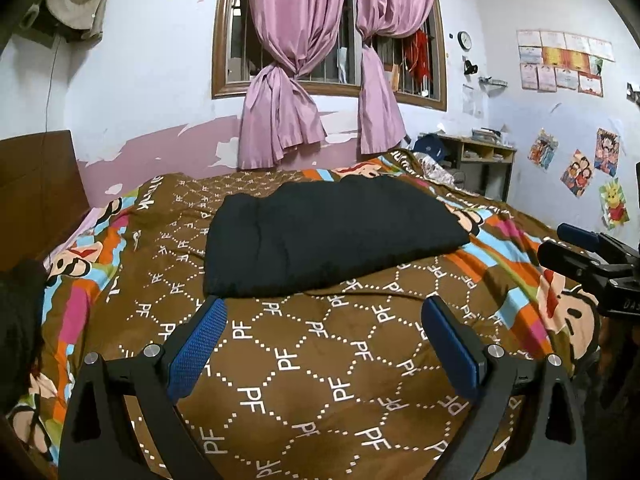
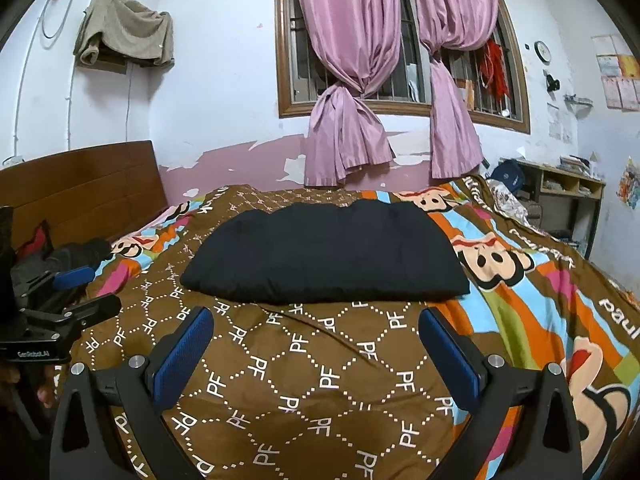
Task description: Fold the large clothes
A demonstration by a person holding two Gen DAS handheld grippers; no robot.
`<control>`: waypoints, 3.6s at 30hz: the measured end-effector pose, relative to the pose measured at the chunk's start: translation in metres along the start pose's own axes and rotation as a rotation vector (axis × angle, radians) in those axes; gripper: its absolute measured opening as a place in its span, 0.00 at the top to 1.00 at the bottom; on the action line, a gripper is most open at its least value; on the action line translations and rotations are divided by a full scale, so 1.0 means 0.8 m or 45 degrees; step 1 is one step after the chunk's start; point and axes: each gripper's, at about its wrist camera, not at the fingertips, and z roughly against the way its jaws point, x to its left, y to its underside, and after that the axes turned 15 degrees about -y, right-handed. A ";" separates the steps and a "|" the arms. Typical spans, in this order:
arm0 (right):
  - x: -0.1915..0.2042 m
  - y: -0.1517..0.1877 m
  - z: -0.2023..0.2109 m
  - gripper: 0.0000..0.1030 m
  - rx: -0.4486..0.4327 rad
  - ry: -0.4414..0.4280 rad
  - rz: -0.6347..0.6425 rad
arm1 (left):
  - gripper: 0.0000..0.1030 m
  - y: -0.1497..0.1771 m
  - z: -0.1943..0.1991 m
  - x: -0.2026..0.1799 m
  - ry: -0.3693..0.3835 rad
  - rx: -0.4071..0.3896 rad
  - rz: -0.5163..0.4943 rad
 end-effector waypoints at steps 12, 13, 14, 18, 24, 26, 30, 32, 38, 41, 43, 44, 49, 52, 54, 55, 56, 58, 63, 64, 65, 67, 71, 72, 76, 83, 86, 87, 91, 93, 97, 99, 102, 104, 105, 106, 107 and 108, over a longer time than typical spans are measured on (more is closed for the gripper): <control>-0.017 0.024 -0.008 0.00 0.061 0.038 -0.064 | 0.07 0.021 -0.033 0.006 0.003 0.169 0.053; -0.016 0.026 -0.008 0.00 0.063 0.040 -0.067 | 0.07 0.023 -0.034 0.007 0.000 0.175 0.059; -0.016 0.027 -0.007 0.00 0.063 0.041 -0.067 | 0.07 0.023 -0.034 0.007 -0.002 0.176 0.062; -0.015 0.032 -0.008 0.00 0.068 0.045 -0.076 | 0.07 0.023 -0.028 0.005 -0.002 0.142 0.050; -0.015 0.033 -0.014 0.00 0.079 0.046 -0.094 | 0.07 0.025 -0.023 -0.002 0.001 0.106 0.010; -0.016 0.033 -0.014 0.00 0.078 0.045 -0.095 | 0.07 0.025 -0.022 -0.002 0.001 0.093 0.011; -0.014 0.034 -0.014 0.00 0.074 0.047 -0.092 | 0.07 0.024 -0.019 0.000 -0.001 0.071 0.022; -0.013 0.034 -0.014 0.00 0.073 0.046 -0.091 | 0.07 0.024 -0.018 0.001 0.000 0.066 0.027; -0.009 0.033 -0.016 0.00 0.078 0.048 -0.098 | 0.07 0.023 -0.017 0.003 0.016 0.068 0.045; -0.008 0.033 -0.016 0.00 0.077 0.048 -0.098 | 0.07 0.023 -0.017 0.003 0.014 0.059 0.040; -0.008 0.033 -0.016 0.00 0.076 0.047 -0.098 | 0.07 0.023 -0.015 0.002 0.017 0.051 0.034; -0.008 0.033 -0.016 0.00 0.077 0.046 -0.097 | 0.07 0.023 -0.015 0.002 0.019 0.048 0.031; -0.009 0.033 -0.016 0.00 0.077 0.045 -0.097 | 0.07 0.024 -0.014 0.001 0.022 0.044 0.023; -0.008 0.033 -0.016 0.00 0.078 0.044 -0.099 | 0.07 0.024 -0.014 0.001 0.023 0.046 0.027; -0.006 0.033 -0.016 0.00 0.079 0.043 -0.100 | 0.07 0.025 -0.014 0.000 0.021 0.044 0.028; -0.006 0.033 -0.016 0.00 0.078 0.043 -0.100 | 0.07 0.025 -0.014 0.001 0.020 0.042 0.029; -0.005 0.033 -0.016 0.00 0.078 0.043 -0.100 | 0.07 0.025 -0.014 0.000 0.020 0.041 0.030; -0.006 0.033 -0.016 0.00 0.078 0.043 -0.101 | 0.07 0.025 -0.014 0.000 0.020 0.041 0.031; -0.006 0.033 -0.016 0.00 0.078 0.043 -0.100 | 0.07 0.025 -0.014 0.000 0.021 0.043 0.030; -0.006 0.033 -0.016 0.00 0.078 0.043 -0.100 | 0.07 0.025 -0.013 0.000 0.021 0.044 0.030; -0.007 0.033 -0.016 0.00 0.078 0.043 -0.100 | 0.07 0.025 -0.013 -0.001 0.020 0.044 0.030; -0.007 0.033 -0.016 0.00 0.079 0.043 -0.101 | 0.07 0.025 -0.013 -0.001 0.020 0.044 0.030; -0.007 0.033 -0.016 0.00 0.079 0.042 -0.101 | 0.07 0.025 -0.013 -0.001 0.020 0.044 0.030; -0.006 0.033 -0.016 0.00 0.079 0.042 -0.102 | 0.07 0.025 -0.013 -0.001 0.019 0.043 0.030; -0.007 0.033 -0.016 0.00 0.077 0.041 -0.102 | 0.07 0.025 -0.013 -0.002 0.018 0.043 0.028; -0.005 0.033 -0.014 0.00 0.066 0.047 -0.104 | 0.07 0.025 -0.013 -0.001 0.017 0.039 0.022; -0.004 0.034 -0.013 0.00 0.063 0.050 -0.108 | 0.07 0.025 -0.013 -0.001 0.018 0.038 0.021; -0.003 0.034 -0.013 0.00 0.063 0.050 -0.110 | 0.07 0.025 -0.014 -0.001 0.018 0.038 0.020; -0.002 0.035 -0.013 0.00 0.064 0.049 -0.113 | 0.07 0.025 -0.014 -0.001 0.018 0.039 0.020; -0.001 0.035 -0.014 0.00 0.066 0.047 -0.112 | 0.07 0.025 -0.013 -0.001 0.018 0.038 0.022; 0.000 0.036 -0.015 0.00 0.069 0.045 -0.114 | 0.07 0.026 -0.013 -0.001 0.018 0.039 0.022; 0.001 0.036 -0.016 0.00 0.068 0.045 -0.116 | 0.07 0.026 -0.013 -0.001 0.017 0.038 0.022; 0.000 0.036 -0.015 0.00 0.069 0.046 -0.116 | 0.07 0.026 -0.014 -0.001 0.019 0.038 0.021; 0.000 0.036 -0.015 0.00 0.069 0.045 -0.116 | 0.07 0.026 -0.014 -0.001 0.017 0.038 0.020; 0.000 0.036 -0.016 0.00 0.069 0.046 -0.116 | 0.07 0.026 -0.014 -0.001 0.018 0.038 0.021; -0.001 0.036 -0.015 0.00 0.069 0.044 -0.116 | 0.07 0.026 -0.014 -0.001 0.018 0.039 0.020; 0.000 0.036 -0.015 0.00 0.069 0.044 -0.116 | 0.07 0.026 -0.013 -0.001 0.017 0.039 0.021; 0.000 0.036 -0.015 0.00 0.069 0.045 -0.116 | 0.07 0.026 -0.014 -0.001 0.018 0.039 0.021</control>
